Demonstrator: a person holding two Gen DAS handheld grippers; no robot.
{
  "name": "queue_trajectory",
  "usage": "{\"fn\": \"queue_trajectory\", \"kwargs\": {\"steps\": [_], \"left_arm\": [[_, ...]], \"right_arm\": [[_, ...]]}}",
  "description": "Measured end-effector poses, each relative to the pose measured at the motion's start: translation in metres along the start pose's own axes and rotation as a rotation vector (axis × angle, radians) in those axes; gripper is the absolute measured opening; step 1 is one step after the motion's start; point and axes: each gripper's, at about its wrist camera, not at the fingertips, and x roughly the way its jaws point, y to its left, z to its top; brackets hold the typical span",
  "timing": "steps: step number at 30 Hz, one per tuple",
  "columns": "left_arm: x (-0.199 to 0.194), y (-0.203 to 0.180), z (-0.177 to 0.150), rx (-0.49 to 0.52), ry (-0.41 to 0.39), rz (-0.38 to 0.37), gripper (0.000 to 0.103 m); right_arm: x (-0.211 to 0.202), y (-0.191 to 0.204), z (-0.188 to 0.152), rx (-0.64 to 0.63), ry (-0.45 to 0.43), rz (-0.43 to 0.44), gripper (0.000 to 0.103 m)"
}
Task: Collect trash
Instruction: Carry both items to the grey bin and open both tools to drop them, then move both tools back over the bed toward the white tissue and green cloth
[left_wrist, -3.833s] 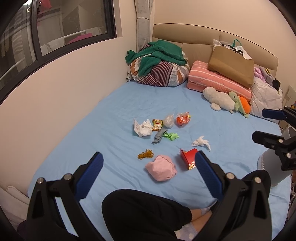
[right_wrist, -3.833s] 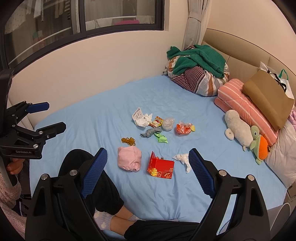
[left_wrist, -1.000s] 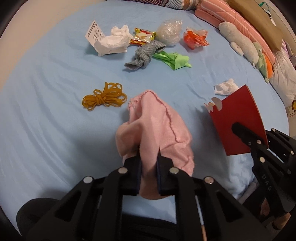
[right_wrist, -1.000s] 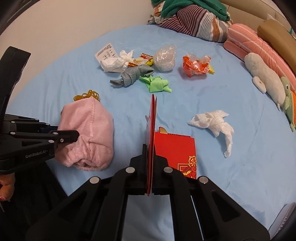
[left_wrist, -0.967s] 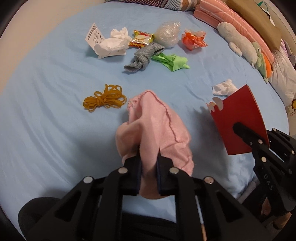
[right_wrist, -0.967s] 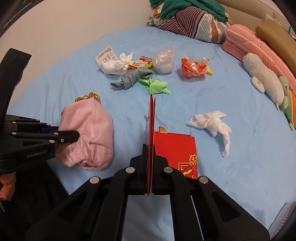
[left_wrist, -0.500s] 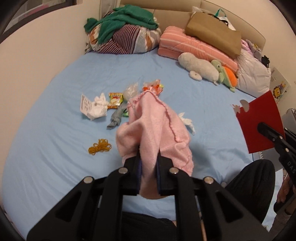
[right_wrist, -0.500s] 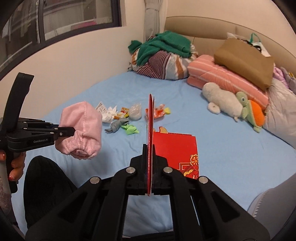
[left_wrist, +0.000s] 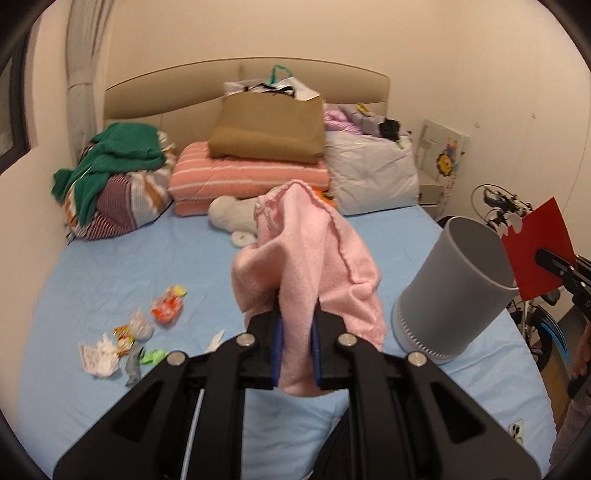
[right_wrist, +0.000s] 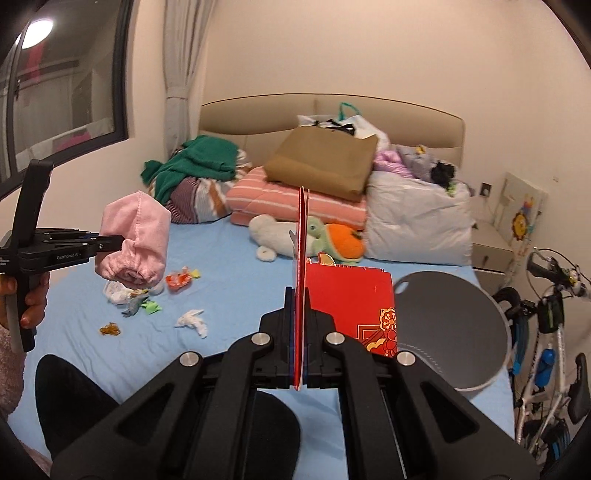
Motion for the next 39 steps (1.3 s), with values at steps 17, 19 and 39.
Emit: {"fn": "queue_trajectory", "kwargs": {"steps": [17, 19, 39], "left_arm": [[0.113, -0.235, 0.087, 0.341, 0.040, -0.385, 0.013], [0.128, -0.249, 0.085, 0.368, 0.058, -0.389, 0.014], [0.181, -0.249, 0.070, 0.412, 0.077, -0.337, 0.075]], "right_arm": [[-0.009, -0.160, -0.009, 0.212, 0.006, -0.132, 0.002], [-0.002, -0.172, -0.013, 0.231, 0.016, -0.128, 0.002], [0.045, -0.185, -0.011, 0.218, 0.077, -0.160, 0.067]]}}
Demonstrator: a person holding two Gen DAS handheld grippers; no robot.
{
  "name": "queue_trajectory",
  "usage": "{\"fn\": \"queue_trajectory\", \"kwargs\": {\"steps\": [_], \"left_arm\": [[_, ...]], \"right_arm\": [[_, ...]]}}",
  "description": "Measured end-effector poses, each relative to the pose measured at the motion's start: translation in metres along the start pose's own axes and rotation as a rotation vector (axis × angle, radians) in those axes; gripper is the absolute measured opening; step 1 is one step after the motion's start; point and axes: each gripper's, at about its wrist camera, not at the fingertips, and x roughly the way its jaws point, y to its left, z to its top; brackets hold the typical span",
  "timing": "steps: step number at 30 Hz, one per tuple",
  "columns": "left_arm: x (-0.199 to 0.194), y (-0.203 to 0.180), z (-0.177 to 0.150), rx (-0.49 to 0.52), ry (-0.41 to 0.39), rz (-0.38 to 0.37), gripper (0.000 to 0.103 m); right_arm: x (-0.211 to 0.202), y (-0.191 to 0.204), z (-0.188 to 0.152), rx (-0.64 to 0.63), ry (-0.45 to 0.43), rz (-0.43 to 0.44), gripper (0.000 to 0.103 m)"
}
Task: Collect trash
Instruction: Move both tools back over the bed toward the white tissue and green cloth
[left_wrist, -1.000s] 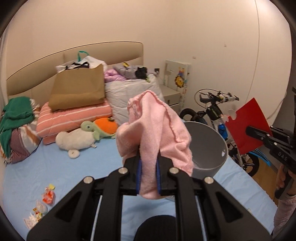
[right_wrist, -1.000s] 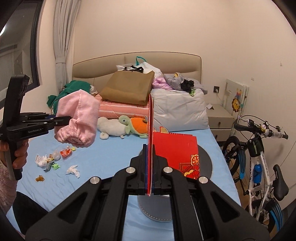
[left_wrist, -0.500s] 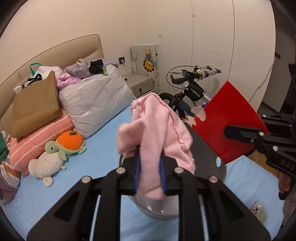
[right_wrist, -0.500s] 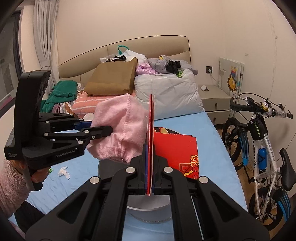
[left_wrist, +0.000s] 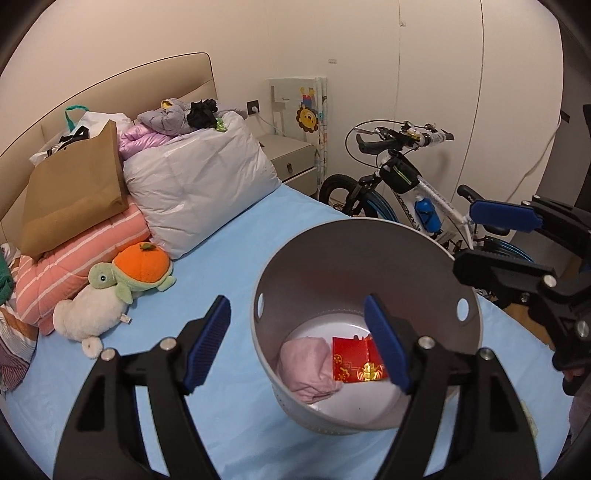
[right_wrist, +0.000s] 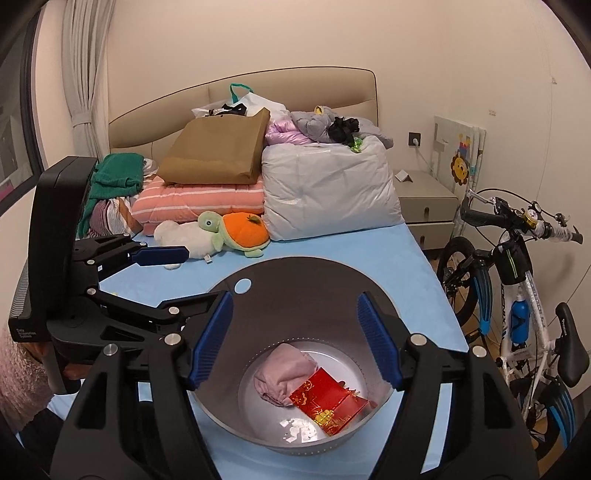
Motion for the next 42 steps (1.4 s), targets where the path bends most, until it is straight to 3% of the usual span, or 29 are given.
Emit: {"fn": "queue_trajectory", "kwargs": {"steps": [9, 17, 27, 32, 37, 42], "left_arm": [[-0.040, 0.038, -0.038, -0.078, -0.007, 0.062, 0.075], [-0.091, 0.104, -0.109, -0.237, 0.014, 0.215, 0.075], [-0.161, 0.197, -0.236, -0.495, 0.073, 0.497, 0.075], [-0.191, 0.236, -0.306, -0.630, 0.117, 0.603, 0.075], [-0.221, 0.271, -0.374, -0.771, 0.144, 0.687, 0.075], [-0.235, 0.295, -0.420, -0.871, 0.159, 0.749, 0.075]], "right_arm": [[-0.004, 0.053, 0.006, -0.074, 0.005, 0.064, 0.067], [0.018, 0.145, -0.002, -0.169, 0.040, 0.207, 0.067], [0.062, 0.298, -0.038, -0.352, 0.101, 0.410, 0.067], [0.085, 0.370, -0.064, -0.415, 0.137, 0.492, 0.067], [0.114, 0.425, -0.088, -0.443, 0.178, 0.522, 0.067], [0.153, 0.465, -0.108, -0.441, 0.208, 0.497, 0.067]]}}
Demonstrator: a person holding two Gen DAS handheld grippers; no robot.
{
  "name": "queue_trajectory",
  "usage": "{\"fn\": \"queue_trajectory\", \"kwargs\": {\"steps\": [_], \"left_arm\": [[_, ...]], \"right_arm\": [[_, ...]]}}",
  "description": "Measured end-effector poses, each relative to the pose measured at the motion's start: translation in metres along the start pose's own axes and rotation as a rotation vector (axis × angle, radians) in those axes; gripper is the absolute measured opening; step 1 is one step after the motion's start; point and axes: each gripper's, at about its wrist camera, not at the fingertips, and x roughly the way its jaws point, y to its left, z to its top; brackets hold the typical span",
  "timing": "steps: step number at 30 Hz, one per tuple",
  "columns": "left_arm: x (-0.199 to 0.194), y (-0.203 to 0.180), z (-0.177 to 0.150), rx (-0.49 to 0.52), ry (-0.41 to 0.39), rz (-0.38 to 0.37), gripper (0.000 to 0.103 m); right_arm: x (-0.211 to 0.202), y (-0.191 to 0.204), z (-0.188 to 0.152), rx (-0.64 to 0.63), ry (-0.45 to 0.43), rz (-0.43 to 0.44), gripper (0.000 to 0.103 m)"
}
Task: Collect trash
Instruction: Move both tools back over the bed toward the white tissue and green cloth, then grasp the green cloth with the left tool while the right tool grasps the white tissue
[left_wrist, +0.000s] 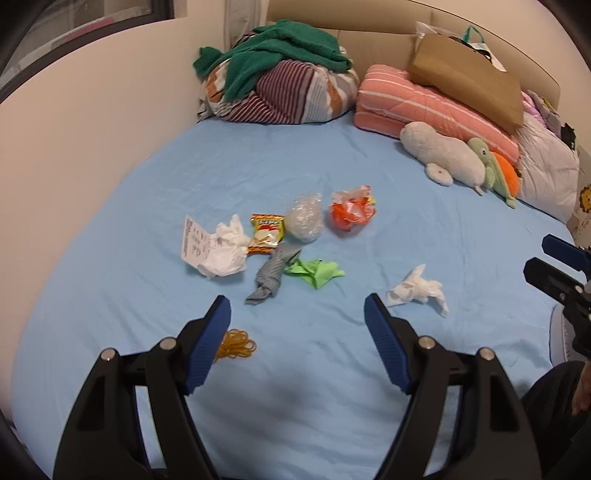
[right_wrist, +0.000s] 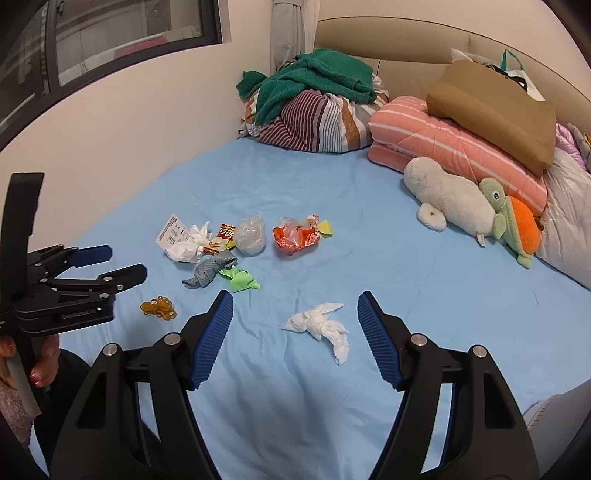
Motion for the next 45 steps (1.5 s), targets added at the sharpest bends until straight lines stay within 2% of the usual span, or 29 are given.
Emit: {"fn": "queue_trajectory", "kwargs": {"steps": [5, 9, 13, 19, 25, 32, 33, 34, 36, 38, 39, 40, 41, 42, 44, 45], "left_arm": [[0.030, 0.031, -0.014, -0.078, 0.056, 0.030, 0.075], [0.056, 0.032, -0.022, -0.098, 0.108, 0.015, 0.075], [0.078, 0.014, -0.021, -0.057, 0.130, 0.004, 0.075], [0.109, -0.017, -0.009, 0.028, 0.123, -0.019, 0.075], [0.149, -0.039, 0.004, 0.065, 0.138, -0.042, 0.075], [0.194, -0.054, 0.005, 0.098, 0.182, -0.052, 0.073], [0.198, -0.055, 0.004, 0.104, 0.190, -0.053, 0.068], [0.204, -0.054, 0.001, 0.107, 0.206, -0.059, 0.060], [0.211, -0.052, -0.001, 0.102, 0.224, -0.079, 0.055], [0.210, -0.052, -0.001, 0.116, 0.197, -0.080, 0.050], [0.211, -0.052, -0.001, 0.126, 0.189, -0.078, 0.046], [0.211, -0.052, -0.001, 0.128, 0.184, -0.079, 0.041], [0.212, -0.052, 0.001, 0.124, 0.179, -0.083, 0.038], [0.212, -0.052, 0.001, 0.123, 0.173, -0.085, 0.031], [0.212, -0.050, 0.002, 0.118, 0.168, -0.089, 0.021], [0.212, -0.049, 0.003, 0.111, 0.168, -0.093, 0.013]], "right_arm": [[0.045, 0.006, 0.000, 0.025, 0.026, -0.008, 0.067], [0.072, 0.010, -0.005, 0.026, 0.032, -0.023, 0.067], [0.093, 0.011, -0.014, -0.002, 0.048, -0.052, 0.067], [0.114, -0.005, -0.020, -0.006, 0.075, -0.097, 0.067], [0.139, -0.017, -0.026, -0.005, 0.110, -0.135, 0.067], [0.173, -0.021, -0.042, 0.012, 0.203, -0.132, 0.067], [0.177, -0.022, -0.044, 0.018, 0.220, -0.129, 0.067], [0.181, -0.022, -0.046, 0.023, 0.233, -0.127, 0.067], [0.191, -0.023, -0.051, 0.035, 0.272, -0.116, 0.067], [0.201, -0.024, -0.056, 0.043, 0.312, -0.105, 0.065], [0.205, -0.024, -0.058, 0.044, 0.329, -0.106, 0.061], [0.209, -0.025, -0.060, 0.044, 0.340, -0.106, 0.050], [0.211, -0.025, -0.061, 0.042, 0.345, -0.118, 0.046], [0.210, -0.027, -0.061, 0.048, 0.339, -0.115, 0.042], [0.209, -0.030, -0.059, 0.067, 0.331, -0.107, 0.029], [0.208, -0.032, -0.059, 0.077, 0.327, -0.104, 0.028]]}}
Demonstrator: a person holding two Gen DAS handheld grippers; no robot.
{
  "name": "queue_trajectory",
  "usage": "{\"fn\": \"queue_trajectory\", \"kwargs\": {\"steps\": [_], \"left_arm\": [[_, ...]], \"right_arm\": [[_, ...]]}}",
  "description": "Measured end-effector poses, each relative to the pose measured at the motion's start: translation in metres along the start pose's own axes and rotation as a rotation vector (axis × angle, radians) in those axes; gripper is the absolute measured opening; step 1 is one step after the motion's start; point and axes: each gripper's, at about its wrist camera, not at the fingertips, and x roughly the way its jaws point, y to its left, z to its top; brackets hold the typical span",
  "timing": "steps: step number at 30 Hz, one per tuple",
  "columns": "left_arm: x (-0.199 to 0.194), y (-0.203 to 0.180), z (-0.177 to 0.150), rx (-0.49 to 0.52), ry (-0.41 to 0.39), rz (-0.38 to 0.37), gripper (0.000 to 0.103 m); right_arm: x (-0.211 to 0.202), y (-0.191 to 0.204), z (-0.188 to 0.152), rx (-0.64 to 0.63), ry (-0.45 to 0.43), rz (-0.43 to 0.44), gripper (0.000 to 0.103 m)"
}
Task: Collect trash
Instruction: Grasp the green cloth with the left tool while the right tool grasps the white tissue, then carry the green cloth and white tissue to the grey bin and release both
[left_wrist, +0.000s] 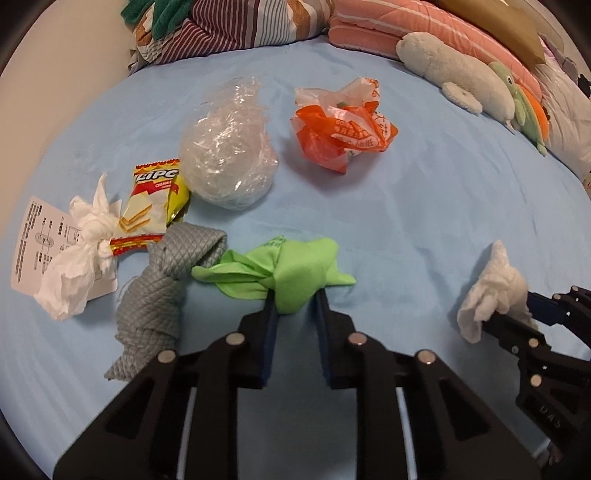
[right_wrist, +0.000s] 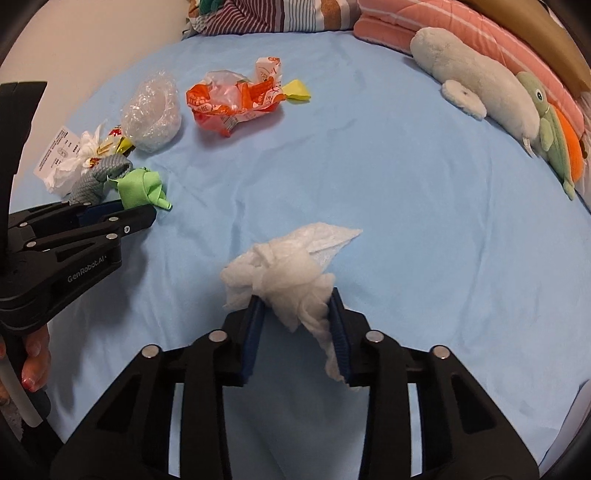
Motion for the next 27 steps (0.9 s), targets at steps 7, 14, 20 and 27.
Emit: {"fn": "queue_trajectory", "kwargs": {"steps": [7, 14, 20, 27], "left_arm": [[-0.004, 0.006, 0.003, -0.034, 0.001, -0.041, 0.004], [-0.019, 0.009, 0.005, -0.056, -0.039, -0.061, 0.004], [-0.033, 0.011, 0.007, -0.076, -0.070, -0.061, 0.004], [-0.051, 0.002, -0.001, -0.061, -0.085, -0.064, 0.004]], "right_arm": [[-0.010, -0.003, 0.002, 0.025, -0.039, 0.014, 0.023], [-0.019, -0.003, 0.007, 0.025, -0.065, 0.029, 0.023], [-0.025, -0.001, 0.008, 0.022, -0.084, 0.050, 0.023], [-0.038, 0.003, 0.008, 0.018, -0.118, 0.075, 0.023]]}}
